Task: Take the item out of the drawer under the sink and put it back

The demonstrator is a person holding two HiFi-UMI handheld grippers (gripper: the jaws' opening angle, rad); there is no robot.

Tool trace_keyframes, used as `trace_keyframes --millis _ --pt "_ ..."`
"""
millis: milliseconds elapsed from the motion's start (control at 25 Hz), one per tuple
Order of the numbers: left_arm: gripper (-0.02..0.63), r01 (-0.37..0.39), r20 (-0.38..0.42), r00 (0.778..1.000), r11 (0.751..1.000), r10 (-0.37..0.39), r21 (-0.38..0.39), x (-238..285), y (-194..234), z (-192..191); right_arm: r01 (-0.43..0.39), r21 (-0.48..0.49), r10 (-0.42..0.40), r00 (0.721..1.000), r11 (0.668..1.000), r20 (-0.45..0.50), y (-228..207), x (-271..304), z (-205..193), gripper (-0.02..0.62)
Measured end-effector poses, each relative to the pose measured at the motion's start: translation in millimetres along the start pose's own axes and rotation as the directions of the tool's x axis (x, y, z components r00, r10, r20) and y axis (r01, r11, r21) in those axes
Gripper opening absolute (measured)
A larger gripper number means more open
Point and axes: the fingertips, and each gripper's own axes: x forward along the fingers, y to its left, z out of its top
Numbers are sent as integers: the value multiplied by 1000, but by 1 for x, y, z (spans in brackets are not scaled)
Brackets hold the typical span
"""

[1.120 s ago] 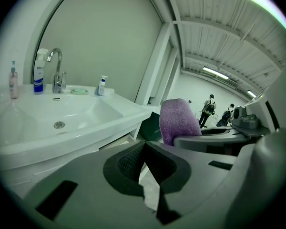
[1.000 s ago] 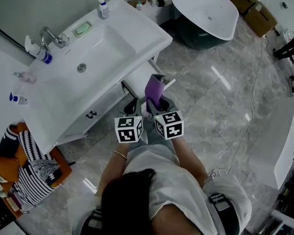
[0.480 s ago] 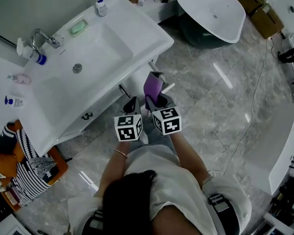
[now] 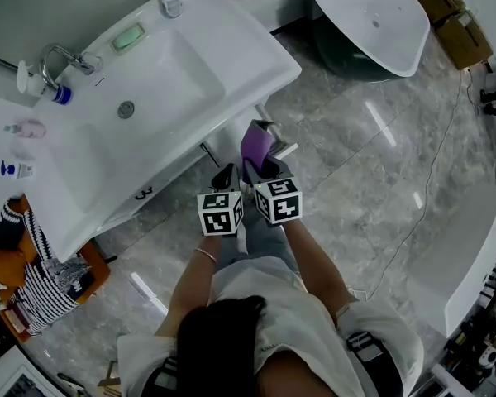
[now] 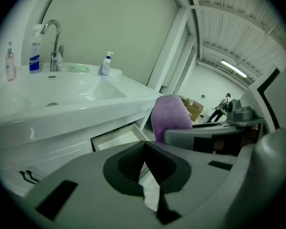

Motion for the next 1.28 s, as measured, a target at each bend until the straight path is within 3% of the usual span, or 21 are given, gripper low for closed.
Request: trace_keyframes --millis 440,640,1280 --pt "3 -116 -23 993 988 114 -100 40 40 -8 -14 70 18 998 997 -56 -32 52 -12 95" --pt "3 -109 -44 993 991 105 -81 64 43 -19 -14 79 22 995 997 -98 -47 72 -27 95" --pt "3 -141 -129 984 982 124 -129 133 68 -46 -45 89 63 975 995 -212 -78 149 -56 97"
